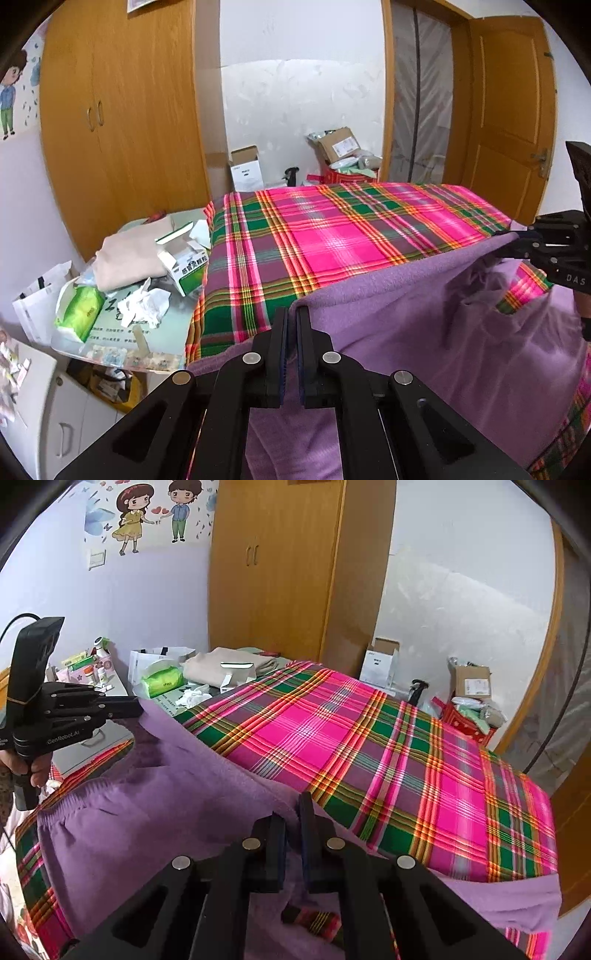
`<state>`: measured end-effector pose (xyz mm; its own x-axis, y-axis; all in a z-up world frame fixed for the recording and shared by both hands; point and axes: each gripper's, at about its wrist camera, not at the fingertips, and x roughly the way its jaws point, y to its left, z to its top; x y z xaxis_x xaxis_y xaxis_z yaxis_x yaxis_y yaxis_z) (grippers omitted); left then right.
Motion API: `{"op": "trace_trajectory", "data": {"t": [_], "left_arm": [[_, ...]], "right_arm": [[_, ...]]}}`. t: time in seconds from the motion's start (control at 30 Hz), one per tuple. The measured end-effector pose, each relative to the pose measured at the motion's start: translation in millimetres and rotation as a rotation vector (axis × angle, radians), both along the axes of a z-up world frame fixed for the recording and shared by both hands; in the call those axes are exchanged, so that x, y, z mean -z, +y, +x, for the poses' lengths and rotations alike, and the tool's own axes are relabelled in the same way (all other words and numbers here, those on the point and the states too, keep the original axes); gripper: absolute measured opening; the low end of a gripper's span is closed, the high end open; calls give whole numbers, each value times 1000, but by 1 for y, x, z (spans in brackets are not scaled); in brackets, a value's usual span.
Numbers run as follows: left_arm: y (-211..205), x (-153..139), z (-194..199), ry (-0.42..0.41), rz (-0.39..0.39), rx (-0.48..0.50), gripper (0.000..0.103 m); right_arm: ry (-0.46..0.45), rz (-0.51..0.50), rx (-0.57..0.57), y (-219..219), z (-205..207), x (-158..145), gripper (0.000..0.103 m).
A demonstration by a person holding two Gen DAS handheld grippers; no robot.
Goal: Fold clothes
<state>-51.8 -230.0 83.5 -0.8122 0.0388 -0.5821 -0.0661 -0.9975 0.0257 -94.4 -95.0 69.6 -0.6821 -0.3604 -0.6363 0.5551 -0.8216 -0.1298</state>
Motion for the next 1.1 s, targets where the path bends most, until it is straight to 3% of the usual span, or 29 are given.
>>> {"op": "trace_trajectory", "data": {"t": [0.5,1.1], "left_arm": [[3,-2,64,47,53,-30,4],[12,9,124,79,97,-45,4]], "right_arm": [[96,-46,58,-5,76,-6,6],[50,-99,70,8,132,12,6]]}}
